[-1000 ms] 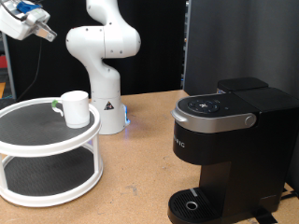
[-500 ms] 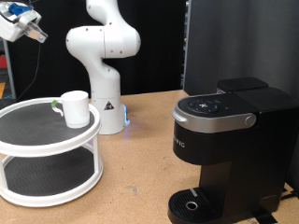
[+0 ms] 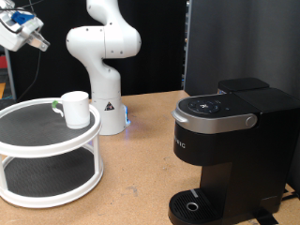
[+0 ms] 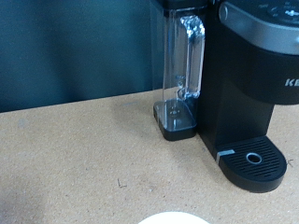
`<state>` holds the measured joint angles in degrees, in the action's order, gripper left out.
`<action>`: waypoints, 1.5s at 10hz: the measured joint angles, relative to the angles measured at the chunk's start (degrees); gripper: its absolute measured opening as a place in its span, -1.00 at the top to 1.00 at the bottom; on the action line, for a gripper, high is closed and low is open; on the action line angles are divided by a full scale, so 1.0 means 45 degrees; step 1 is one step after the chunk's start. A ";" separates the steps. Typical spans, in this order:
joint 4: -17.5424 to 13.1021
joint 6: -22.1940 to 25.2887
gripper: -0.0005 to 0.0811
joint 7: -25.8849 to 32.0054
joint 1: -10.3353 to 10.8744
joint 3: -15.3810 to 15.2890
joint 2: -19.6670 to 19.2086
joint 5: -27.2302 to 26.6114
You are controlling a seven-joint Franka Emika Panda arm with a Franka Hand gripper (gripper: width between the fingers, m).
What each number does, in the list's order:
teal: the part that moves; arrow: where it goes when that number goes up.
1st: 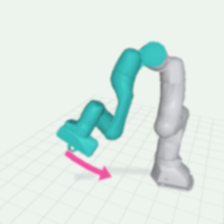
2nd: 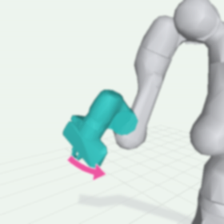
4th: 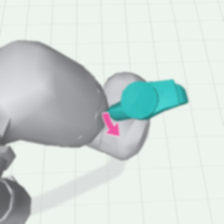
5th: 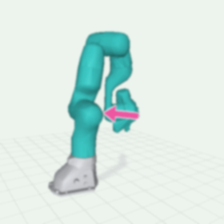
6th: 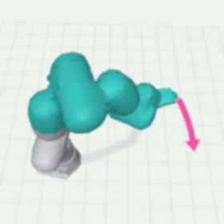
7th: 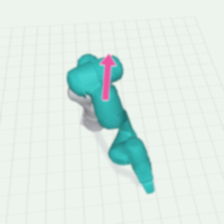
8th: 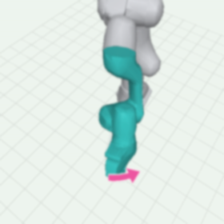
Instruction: Make a cup of coffee with the keurig machine
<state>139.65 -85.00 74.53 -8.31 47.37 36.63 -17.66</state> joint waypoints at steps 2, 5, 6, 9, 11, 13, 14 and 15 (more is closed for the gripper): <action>0.0290 -0.0353 0.97 0.0507 0.0000 0.0135 -0.0146 0.0264; 0.0854 -0.1129 0.97 0.1118 0.0000 0.0357 -0.0271 0.0519; 0.1043 -0.1416 0.97 0.1238 0.0000 0.0431 -0.0345 0.0534; 0.1588 -0.2204 0.97 0.1603 0.0001 0.0605 -0.0646 0.0550; 0.1971 -0.2868 0.97 0.1799 0.0001 0.0719 -0.0839 0.0550; 0.2356 -0.3532 0.97 0.1922 0.0003 0.0801 -0.0927 0.0536; 0.2516 -0.3831 0.97 0.1934 0.0003 0.0834 -0.0974 0.0497; 0.2639 -0.4108 0.73 0.1936 0.0004 0.0849 -0.1024 0.0440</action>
<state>151.52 -103.48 83.24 -8.29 51.19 32.02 -15.68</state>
